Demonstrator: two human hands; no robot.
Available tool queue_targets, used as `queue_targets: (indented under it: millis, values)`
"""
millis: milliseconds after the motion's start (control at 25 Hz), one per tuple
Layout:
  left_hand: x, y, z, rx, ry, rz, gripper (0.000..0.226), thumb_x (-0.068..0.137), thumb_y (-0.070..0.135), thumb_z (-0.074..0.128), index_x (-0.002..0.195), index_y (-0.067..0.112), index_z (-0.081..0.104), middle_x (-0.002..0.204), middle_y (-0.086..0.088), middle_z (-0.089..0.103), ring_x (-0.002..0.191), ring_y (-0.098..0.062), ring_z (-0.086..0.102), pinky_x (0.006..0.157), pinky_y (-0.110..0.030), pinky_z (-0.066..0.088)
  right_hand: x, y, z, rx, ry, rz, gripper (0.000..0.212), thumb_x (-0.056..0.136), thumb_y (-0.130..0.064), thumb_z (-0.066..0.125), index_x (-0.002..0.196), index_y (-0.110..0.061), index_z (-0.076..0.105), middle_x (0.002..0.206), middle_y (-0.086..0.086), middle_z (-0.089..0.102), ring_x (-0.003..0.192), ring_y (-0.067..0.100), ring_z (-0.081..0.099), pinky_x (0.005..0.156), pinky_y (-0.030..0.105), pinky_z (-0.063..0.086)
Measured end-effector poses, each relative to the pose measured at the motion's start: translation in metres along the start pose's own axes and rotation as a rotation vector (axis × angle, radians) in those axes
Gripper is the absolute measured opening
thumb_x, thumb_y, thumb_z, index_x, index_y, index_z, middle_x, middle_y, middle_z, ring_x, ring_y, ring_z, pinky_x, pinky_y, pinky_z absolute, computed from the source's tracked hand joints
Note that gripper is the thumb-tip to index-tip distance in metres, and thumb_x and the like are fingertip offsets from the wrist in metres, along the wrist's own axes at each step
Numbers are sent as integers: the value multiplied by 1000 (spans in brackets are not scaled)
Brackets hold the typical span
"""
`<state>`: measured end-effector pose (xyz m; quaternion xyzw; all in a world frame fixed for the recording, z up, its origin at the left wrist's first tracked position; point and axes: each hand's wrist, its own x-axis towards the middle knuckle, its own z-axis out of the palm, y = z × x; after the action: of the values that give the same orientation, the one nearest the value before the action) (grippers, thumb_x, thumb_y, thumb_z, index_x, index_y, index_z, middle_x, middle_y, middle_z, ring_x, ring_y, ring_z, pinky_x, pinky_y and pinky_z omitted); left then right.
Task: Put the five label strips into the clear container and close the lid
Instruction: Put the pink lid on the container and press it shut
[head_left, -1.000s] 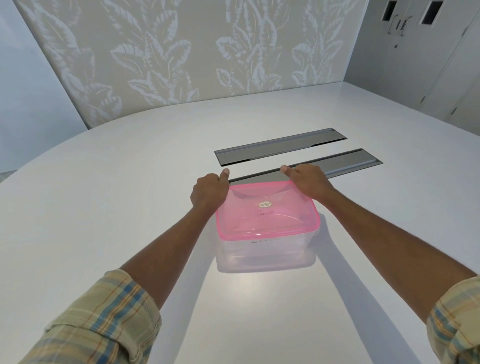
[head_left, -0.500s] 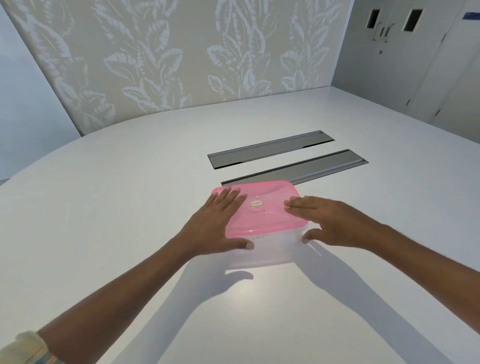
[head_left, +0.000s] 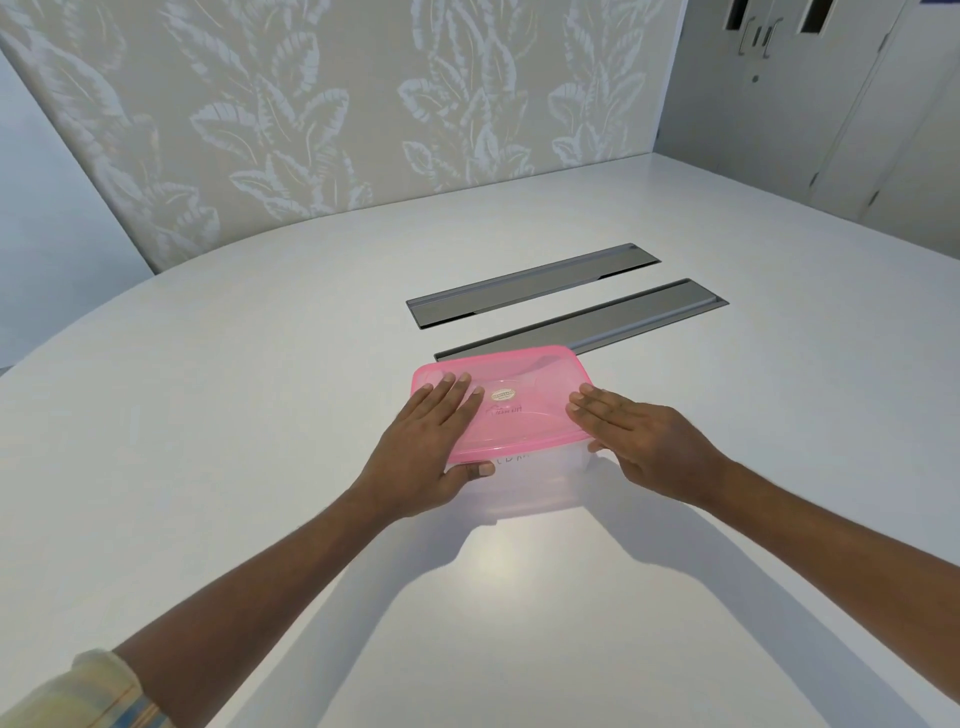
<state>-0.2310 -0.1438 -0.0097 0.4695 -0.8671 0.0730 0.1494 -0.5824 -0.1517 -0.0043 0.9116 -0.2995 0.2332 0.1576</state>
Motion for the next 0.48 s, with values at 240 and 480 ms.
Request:
queue_targets:
  millis: [240,480]
  values:
    - [-2,0,7,-28,90,17,89,97,70,51,163,12,34,171,-11,27,161,-28,20,128,-49,23,-6,-10,6,-36,125,-13,48,102,5,33,135,0,67,143,12,65,136,29,60,104,41,57]
    - [-1,4,3,-92,58,-28,93,93,76,53,164,18,34,172,-5,25,162,-23,17,131,-46,17,-6,-21,4,85,142,161,38,99,-9,66,137,-8,69,145,4,64,138,19,58,102,33,57]
